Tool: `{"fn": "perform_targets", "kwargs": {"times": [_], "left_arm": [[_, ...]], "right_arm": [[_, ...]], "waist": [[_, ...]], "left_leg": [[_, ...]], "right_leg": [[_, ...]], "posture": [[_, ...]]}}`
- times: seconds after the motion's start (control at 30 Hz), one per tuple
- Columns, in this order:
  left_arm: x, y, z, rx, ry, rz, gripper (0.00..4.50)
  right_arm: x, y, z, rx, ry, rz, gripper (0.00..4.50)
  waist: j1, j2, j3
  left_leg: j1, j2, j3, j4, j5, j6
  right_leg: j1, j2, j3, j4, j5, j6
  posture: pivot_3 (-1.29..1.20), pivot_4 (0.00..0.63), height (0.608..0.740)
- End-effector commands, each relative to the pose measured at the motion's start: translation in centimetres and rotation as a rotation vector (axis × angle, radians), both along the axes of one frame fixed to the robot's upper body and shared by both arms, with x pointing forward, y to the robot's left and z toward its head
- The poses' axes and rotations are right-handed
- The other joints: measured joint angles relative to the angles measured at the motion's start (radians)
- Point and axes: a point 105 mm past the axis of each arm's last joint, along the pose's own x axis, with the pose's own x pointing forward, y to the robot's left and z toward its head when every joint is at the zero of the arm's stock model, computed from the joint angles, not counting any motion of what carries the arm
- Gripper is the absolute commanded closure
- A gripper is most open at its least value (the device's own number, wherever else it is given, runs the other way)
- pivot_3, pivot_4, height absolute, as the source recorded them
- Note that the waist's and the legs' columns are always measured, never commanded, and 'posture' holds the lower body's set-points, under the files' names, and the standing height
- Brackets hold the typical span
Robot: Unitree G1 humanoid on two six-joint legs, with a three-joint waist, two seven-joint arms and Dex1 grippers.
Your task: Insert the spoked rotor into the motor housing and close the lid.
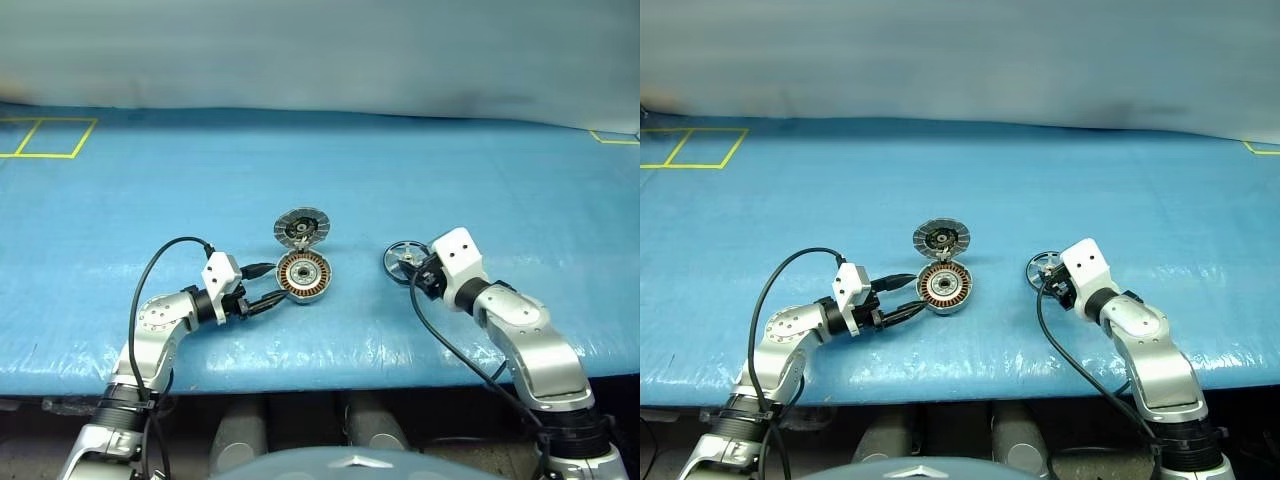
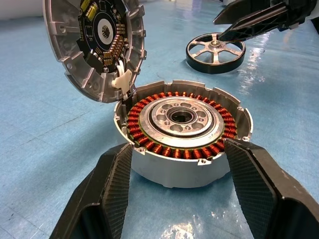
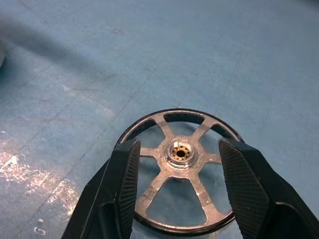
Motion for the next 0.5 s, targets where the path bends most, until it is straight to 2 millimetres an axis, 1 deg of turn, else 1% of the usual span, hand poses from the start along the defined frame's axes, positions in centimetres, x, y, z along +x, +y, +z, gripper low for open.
{"fn": "perform_targets", "kwargs": {"times": [0.03, 0.23, 0.37, 0.43, 0.5], "left_arm": [[0.0, 0.4, 0.2, 0.009, -0.023, 0.016, 1.33], [-0.2, 0.6, 0.1, 0.010, -0.023, 0.023, 1.33], [-0.2, 0.5, 0.1, 0.012, -0.023, 0.023, 1.33], [-0.1, 0.4, 0.1, 0.011, -0.026, 0.023, 1.33], [-0.1, 0.4, 0.1, 0.011, -0.028, 0.022, 1.33]], "right_arm": [[-0.1, -0.3, 0.1, -0.010, -0.005, -0.020, 1.86], [-0.6, -1.5, -0.9, -0.040, 0.040, -0.075, 1.86], [-0.7, -1.7, -1.3, -0.037, 0.062, -0.089, 1.86], [-0.7, -1.8, -1.6, -0.031, 0.073, -0.097, 2.23], [-0.6, -1.6, -1.8, -0.009, 0.079, -0.097, 2.75]], "waist": [[0.000, 0.000, 0.000], [-0.001, 0.000, 0.000], [-0.001, -0.001, 0.000], [-0.001, -0.001, -0.001], [-0.001, -0.001, -0.001]], "left_leg": [[0.000, 0.000, 0.000, 0.000, 0.000, 0.000], [0.000, 0.000, 0.000, 0.000, 0.000, 0.000], [0.000, 0.000, 0.000, 0.000, 0.000, 0.000], [0.001, 0.000, 0.000, 0.000, 0.000, 0.000], [0.001, 0.000, 0.000, 0.000, 0.000, 0.000]], "right_leg": [[0.000, 0.000, 0.000, 0.000, 0.000, 0.000], [0.000, 0.000, 0.000, 0.000, 0.000, 0.000], [0.000, 0.000, 0.000, 0.000, 0.000, 0.000], [0.000, 0.000, 0.000, 0.000, 0.000, 0.000], [0.001, 0.000, 0.000, 0.000, 0.000, 0.000]], "posture": [[0.00, 0.150, 0.740], [0.00, 0.150, 0.740], [0.00, 0.150, 0.740], [0.00, 0.150, 0.740], [0.00, 0.150, 0.740]]}}
